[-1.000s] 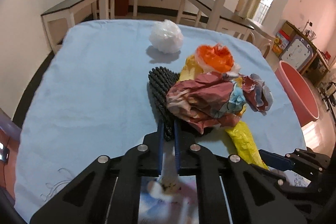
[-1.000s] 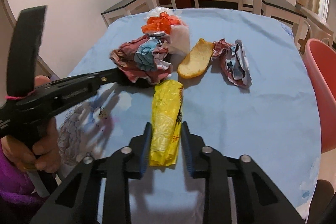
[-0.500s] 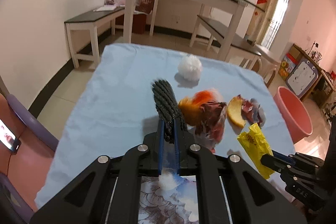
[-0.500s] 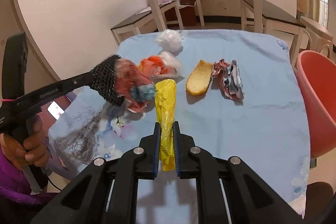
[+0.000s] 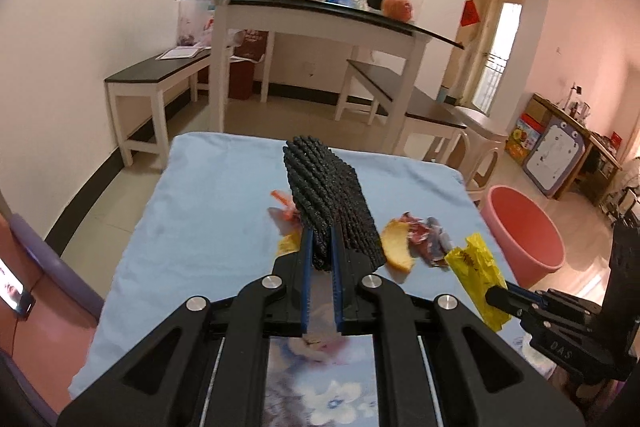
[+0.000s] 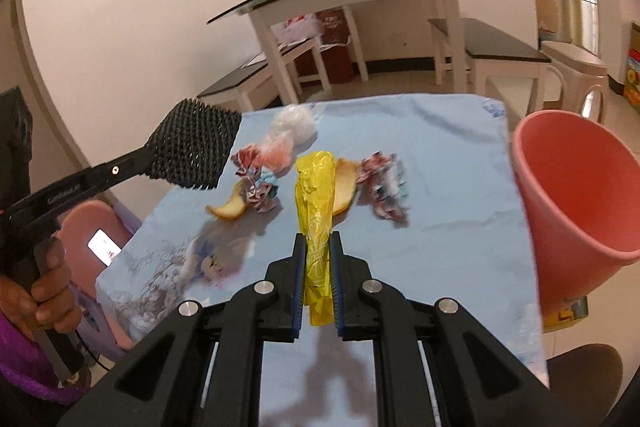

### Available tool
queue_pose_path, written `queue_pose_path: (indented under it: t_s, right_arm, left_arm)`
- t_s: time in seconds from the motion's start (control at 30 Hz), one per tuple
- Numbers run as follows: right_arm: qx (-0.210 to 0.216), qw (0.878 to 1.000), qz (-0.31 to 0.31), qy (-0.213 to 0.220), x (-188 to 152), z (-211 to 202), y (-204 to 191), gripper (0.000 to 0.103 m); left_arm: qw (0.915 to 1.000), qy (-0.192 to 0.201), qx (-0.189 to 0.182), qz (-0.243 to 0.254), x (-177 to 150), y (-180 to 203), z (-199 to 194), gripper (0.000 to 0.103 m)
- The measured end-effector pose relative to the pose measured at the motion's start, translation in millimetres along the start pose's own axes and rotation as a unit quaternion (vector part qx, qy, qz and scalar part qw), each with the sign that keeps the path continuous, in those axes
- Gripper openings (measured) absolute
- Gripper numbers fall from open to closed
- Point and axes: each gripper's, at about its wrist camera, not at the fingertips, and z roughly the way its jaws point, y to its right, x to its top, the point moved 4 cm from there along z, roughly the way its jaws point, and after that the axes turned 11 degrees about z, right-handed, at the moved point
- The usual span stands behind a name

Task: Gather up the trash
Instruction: 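Carry both items over the pink bucket and open both tools to drop them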

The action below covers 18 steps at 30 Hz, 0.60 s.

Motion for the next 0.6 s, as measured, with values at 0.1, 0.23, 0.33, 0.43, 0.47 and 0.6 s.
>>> queue_pose_path:
  t_s: [0.1,0.23,0.33,0.43,0.47,0.6]
  right_arm:
    - [-0.012,1.0,0.009,0.017,7,-9,11,0.011]
    - [-0.031,0.998,0.027,0.045,19,-22,32,0.011]
    - [-0.048,0.996,0.038,0.068,28,-35,48,0.011]
    - [-0.062,0.993,0.055,0.087,36,-46,68,0.011]
    - [-0.066,0.992,0.061,0.091,38,-49,74,0.011]
    - [-0.088,0.986,0.086,0.11,44,-61,104,0.011]
  left_arm:
    - [0.9998,0.008,-0.016,0.01,8,17,1,0.008]
    - [0.9987,0.02,-0.04,0.024,17,40,4,0.008]
    - [0.9977,0.023,-0.057,0.03,23,57,9,0.008]
    - [0.996,0.024,-0.075,0.043,29,79,16,0.008]
    - [0.9953,0.023,-0.079,0.05,30,87,18,0.008]
    - [0.9925,0.022,-0.1,0.067,35,116,29,0.008]
